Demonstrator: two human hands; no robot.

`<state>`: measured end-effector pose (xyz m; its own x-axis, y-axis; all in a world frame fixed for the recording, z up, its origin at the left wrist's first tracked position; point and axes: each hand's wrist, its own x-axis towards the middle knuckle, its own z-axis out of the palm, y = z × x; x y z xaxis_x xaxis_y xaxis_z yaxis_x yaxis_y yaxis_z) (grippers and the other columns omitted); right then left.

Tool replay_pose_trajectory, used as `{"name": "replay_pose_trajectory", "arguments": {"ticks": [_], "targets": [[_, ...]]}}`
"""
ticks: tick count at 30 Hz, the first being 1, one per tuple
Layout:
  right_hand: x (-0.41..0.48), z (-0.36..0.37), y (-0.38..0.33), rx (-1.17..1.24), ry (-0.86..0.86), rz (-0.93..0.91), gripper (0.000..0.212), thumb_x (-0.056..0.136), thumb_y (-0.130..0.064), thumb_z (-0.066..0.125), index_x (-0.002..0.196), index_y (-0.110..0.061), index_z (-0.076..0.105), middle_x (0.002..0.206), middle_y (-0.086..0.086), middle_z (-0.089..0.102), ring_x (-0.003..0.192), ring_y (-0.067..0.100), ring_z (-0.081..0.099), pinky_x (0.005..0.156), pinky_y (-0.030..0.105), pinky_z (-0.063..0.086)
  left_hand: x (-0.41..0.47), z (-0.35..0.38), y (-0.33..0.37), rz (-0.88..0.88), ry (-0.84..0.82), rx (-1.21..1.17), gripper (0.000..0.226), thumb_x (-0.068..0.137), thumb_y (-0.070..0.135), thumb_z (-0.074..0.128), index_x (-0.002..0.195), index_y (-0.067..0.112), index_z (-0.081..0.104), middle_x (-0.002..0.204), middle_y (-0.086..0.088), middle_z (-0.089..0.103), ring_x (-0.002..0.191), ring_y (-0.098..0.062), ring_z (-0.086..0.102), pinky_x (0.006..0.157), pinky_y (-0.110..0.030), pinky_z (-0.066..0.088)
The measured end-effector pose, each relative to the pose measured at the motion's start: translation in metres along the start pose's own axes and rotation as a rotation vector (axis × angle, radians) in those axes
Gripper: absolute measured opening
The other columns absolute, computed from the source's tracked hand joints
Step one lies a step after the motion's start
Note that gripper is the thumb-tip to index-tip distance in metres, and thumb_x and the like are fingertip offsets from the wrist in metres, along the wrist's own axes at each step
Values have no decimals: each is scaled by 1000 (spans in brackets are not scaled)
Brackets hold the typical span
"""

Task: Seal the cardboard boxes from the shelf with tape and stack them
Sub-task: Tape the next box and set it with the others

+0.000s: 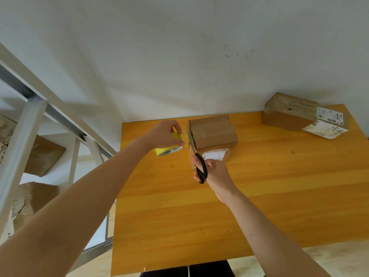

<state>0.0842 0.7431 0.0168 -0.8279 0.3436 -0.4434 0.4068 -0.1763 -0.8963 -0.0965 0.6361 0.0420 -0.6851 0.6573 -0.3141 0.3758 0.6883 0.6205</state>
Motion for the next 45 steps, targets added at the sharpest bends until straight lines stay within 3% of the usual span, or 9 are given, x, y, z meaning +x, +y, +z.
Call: {"name": "replay_pose_trajectory", "arguments": {"ticks": [8,16,24,28,30,34,39,41,45], "targets": [[1,-7,1,-15,35,-26,34,85,-27,73,78,4,62,58,7,57,48,10,56,51,13,45,3,3,7,-30,-60,-53,32,75,23,79,96,19,56,104,3,54,99,-17,52,70,-23,42],[0,-6,-2,12,-56,38,46,84,-44,70,67,-5,54,55,4,54,50,15,52,57,20,47,1,2,6,-22,-101,6,36,74,18,80,102,17,57,121,-3,54,114,-21,50,93,-38,45],[1,-13,1,-86,-2,-57,42,87,-38,70,67,-4,54,52,2,54,49,10,55,53,13,44,-2,3,-14,15,-70,205,31,76,21,77,97,19,55,110,-2,58,104,-21,53,83,-35,48],[1,-15,6,-111,-18,-40,49,87,-38,71,70,7,60,54,2,55,53,14,54,61,24,46,-9,16,-29,-16,48,180,23,83,38,69,84,21,53,87,2,56,81,-19,52,67,-31,43],[1,-14,7,-106,-21,-37,44,86,-36,73,61,-4,56,54,2,55,52,14,53,62,28,45,-13,24,-36,-22,67,195,21,86,36,66,82,22,52,83,1,57,74,-18,51,61,-30,42],[1,-16,10,-141,-25,-33,40,84,-37,75,62,-10,53,56,5,55,56,19,53,64,33,45,-26,45,-50,-50,52,257,13,87,29,63,86,23,52,89,-4,68,73,-23,60,63,-33,44],[1,-18,13,-222,-106,3,57,73,-61,70,67,-8,49,65,16,40,61,24,38,67,32,38,-42,75,-68,-14,107,313,24,89,29,62,108,23,48,107,-1,69,80,-23,63,89,-33,36],[2,-20,19,-302,-109,18,59,72,-64,69,64,-10,45,60,12,35,56,19,37,63,25,35,-46,83,-71,-11,50,307,39,87,28,63,119,25,41,108,-2,69,92,-24,64,86,-31,35],[3,-23,42,-444,-66,88,61,78,-58,72,57,-15,34,43,-8,28,43,13,30,45,15,27,-52,93,-71,-3,-44,326,28,90,26,58,114,27,45,103,2,65,90,-23,60,76,-28,40]]}}
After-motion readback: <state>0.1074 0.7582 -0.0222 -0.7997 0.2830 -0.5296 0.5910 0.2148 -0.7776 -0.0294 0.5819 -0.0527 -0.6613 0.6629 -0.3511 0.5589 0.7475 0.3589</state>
